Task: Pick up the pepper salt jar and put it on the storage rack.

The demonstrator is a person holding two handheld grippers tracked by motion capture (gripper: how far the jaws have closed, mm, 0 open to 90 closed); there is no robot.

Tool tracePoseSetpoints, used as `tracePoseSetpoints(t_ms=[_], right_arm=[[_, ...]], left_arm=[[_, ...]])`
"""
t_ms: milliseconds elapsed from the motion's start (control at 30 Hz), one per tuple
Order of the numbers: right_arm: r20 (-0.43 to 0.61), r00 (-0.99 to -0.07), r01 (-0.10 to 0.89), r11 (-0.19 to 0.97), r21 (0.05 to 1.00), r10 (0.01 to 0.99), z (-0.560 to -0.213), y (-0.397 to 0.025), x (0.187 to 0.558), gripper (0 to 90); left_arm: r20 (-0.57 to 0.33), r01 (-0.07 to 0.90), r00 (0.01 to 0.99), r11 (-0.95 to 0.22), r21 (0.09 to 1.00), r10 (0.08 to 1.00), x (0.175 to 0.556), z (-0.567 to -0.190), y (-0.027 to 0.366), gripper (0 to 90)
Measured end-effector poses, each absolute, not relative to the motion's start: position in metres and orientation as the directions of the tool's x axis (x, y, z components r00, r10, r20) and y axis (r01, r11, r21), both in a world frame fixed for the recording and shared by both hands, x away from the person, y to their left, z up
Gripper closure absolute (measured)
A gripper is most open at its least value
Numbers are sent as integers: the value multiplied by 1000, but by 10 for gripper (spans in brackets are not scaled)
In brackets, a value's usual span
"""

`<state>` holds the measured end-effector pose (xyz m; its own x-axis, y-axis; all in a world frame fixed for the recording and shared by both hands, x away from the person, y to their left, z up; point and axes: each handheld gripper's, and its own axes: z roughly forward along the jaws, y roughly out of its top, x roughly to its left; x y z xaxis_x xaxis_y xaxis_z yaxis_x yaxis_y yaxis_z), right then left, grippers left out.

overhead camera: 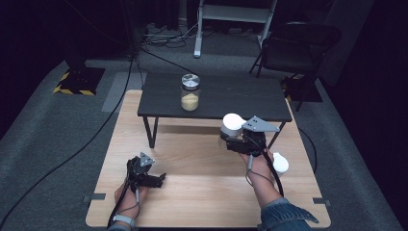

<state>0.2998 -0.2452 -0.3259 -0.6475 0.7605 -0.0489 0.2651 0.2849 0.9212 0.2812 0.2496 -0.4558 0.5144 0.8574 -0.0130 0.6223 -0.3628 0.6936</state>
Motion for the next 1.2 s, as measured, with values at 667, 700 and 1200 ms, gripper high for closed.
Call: tracePoseSetpoints(t_ms=[667, 700, 1200], right_arm=[[-61, -676, 238, 295, 925, 735, -261, -232, 306, 304], [-60, -675, 238, 294, 926, 735, -259, -231, 307, 304], [-74, -642, 232, 285, 930, 763, -238, -215, 328, 304]], left_arm=[[-13, 622, 515, -363, 694, 857, 281, -456, 250, 4], [-14, 622, 514, -362, 694, 858, 281, -456, 250, 4], [-12, 621, 515, -364, 694, 857, 281, -456, 250, 4]])
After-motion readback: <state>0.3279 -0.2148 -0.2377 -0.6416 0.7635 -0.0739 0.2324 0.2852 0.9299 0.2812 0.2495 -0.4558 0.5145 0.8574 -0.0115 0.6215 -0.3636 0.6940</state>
